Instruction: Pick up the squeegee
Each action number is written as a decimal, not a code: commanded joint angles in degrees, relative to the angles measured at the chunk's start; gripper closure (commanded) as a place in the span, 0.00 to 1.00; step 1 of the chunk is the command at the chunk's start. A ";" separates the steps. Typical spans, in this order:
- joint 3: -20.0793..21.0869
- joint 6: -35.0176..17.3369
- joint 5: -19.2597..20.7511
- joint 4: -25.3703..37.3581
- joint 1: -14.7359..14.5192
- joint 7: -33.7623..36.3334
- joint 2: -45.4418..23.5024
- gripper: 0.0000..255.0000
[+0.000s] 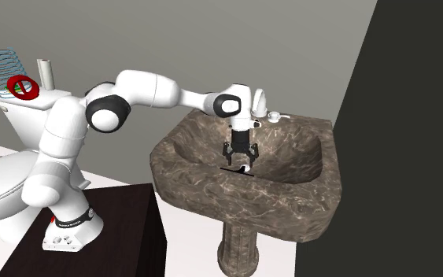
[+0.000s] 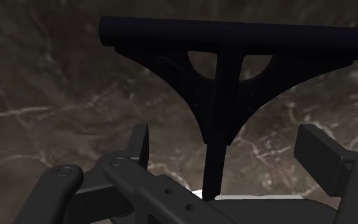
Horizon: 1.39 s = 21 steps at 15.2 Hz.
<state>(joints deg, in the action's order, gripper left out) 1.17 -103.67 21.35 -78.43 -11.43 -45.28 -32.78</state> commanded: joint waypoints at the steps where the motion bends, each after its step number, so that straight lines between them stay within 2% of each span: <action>1: -0.01 -1.10 0.20 -0.67 -0.01 0.22 -0.44 0.00; 6: -0.06 -3.21 0.43 -2.07 0.06 0.96 -1.27 0.00; 7: -0.07 -3.26 0.44 -2.16 0.07 0.97 -1.24 1.00; 16: -0.06 -3.21 0.43 -2.07 0.06 0.96 -1.28 1.00; 21: 0.01 -0.23 0.12 -0.06 -0.03 -0.08 -0.15 1.00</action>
<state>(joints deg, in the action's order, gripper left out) 1.18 -104.49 21.52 -78.93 -11.47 -45.13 -33.11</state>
